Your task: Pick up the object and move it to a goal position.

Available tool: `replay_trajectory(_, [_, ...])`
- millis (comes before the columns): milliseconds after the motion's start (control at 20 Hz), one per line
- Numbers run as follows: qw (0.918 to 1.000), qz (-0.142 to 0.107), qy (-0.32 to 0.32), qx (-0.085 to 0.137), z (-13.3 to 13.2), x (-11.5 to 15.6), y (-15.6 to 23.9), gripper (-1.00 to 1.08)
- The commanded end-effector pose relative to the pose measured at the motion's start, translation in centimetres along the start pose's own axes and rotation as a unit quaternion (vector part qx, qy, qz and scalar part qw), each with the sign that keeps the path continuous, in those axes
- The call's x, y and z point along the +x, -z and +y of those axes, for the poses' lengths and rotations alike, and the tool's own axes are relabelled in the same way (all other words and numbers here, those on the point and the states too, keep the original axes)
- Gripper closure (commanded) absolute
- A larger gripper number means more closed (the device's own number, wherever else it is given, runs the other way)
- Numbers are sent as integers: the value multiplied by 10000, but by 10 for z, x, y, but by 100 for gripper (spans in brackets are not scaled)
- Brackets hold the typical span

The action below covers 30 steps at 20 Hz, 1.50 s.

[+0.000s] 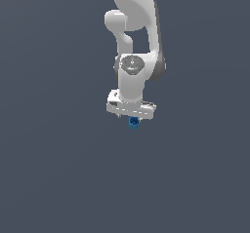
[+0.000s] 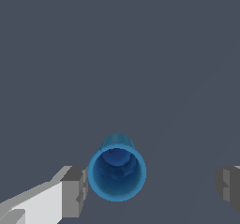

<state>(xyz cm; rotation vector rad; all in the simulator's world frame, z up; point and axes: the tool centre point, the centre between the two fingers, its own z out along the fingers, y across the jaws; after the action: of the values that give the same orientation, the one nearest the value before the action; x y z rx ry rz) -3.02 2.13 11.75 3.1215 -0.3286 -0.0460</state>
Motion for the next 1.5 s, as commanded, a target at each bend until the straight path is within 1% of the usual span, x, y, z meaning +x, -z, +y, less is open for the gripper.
replay_trajectory(0, [9998,42,-208,9,-7,-7,-8,-92])
replay_trajectory(450, [9977,129,-657,34,-21,-22,-25,-92])
replay_trajectory(900, [9974,136,-703,37,-23,-24,-30,-92])
replay_trajectory(1450, [9973,142,-723,38,-23,-24,-74,-92])
